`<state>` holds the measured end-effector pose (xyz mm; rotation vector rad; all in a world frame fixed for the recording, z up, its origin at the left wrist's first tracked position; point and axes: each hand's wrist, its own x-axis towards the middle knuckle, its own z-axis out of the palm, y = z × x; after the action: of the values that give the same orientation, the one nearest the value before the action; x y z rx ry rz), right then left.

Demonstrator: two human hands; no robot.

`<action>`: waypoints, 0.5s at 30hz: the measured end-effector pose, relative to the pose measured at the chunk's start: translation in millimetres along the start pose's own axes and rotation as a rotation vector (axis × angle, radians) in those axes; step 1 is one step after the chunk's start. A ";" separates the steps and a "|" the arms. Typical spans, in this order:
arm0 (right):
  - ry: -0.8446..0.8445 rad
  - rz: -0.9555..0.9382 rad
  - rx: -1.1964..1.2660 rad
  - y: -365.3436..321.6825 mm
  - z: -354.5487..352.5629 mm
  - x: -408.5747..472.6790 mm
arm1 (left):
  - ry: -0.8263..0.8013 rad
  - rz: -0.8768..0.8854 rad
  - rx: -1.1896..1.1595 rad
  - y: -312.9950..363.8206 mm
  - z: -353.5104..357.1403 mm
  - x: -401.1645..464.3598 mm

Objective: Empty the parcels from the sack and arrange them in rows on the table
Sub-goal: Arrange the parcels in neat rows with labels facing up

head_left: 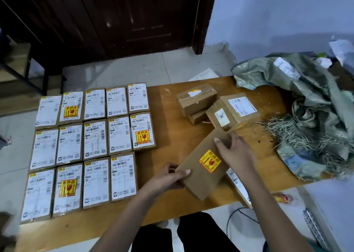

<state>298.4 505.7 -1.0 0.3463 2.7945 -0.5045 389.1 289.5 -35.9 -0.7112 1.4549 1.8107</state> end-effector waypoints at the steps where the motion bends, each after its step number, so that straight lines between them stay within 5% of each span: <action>1: -0.018 -0.063 -0.008 -12.6 -0.1 0.0 | 0.010 0.008 -0.040 -4.1 -8.1 -8.5; 8: -0.196 -0.352 -0.109 -74.4 28.4 30.2 | 0.149 -0.011 -0.309 -28.0 -19.1 -15.8; 15: -0.233 -0.413 -0.142 -83.5 55.5 69.2 | 0.210 -0.041 -0.455 -28.9 -3.5 23.7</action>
<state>223.1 421.7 -47.1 -0.3078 2.6507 -0.3973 397.7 293.9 -72.2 -1.1768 1.1467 2.1088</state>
